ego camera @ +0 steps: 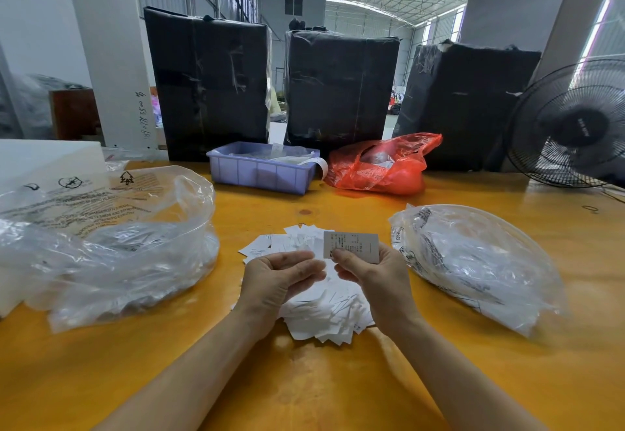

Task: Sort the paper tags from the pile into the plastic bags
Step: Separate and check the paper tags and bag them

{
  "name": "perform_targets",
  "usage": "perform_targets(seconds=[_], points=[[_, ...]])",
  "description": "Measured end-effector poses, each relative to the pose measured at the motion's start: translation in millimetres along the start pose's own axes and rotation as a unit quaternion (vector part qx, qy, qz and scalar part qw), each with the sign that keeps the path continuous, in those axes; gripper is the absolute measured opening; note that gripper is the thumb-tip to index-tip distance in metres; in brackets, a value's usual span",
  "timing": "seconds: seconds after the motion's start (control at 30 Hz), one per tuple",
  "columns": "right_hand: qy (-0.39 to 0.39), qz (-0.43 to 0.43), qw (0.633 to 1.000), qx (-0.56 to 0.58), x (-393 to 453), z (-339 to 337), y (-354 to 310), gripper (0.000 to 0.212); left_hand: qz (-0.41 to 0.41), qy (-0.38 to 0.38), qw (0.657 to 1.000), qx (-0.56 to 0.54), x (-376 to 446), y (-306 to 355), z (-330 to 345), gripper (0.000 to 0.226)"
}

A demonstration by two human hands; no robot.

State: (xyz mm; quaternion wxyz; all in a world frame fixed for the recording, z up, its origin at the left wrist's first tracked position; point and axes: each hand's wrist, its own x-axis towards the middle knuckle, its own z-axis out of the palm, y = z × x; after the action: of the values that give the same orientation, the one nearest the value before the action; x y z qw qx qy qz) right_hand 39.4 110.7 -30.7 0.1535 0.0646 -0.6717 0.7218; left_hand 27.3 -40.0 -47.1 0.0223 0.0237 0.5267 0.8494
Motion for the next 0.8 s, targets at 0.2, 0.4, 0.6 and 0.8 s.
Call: perform_targets(seconds=[0.2, 0.4, 0.6, 0.8], points=[[-0.014, -0.043, 0.998, -0.036, -0.3, -0.4, -1.5, 0.016, -0.03, -0.024, 0.999, -0.016, -1.7, 0.1, 2.8, 0.047], [-0.027, -0.07, 0.995, -0.071, -0.1, -0.8, 0.6, 0.023, -0.035, -0.035, 0.999, -0.009, -3.3, 1.4, 3.7, 0.053], [-0.031, -0.086, 0.992, -0.091, 0.5, -0.2, 2.6, 0.026, -0.029, -0.039, 0.999, -0.004, -2.7, 1.5, 3.1, 0.054], [-0.056, -0.081, 0.988, -0.119, -0.4, -0.8, 3.5, 0.024, -0.011, -0.018, 1.0, -0.007, 0.6, -0.7, -0.5, 0.044]])
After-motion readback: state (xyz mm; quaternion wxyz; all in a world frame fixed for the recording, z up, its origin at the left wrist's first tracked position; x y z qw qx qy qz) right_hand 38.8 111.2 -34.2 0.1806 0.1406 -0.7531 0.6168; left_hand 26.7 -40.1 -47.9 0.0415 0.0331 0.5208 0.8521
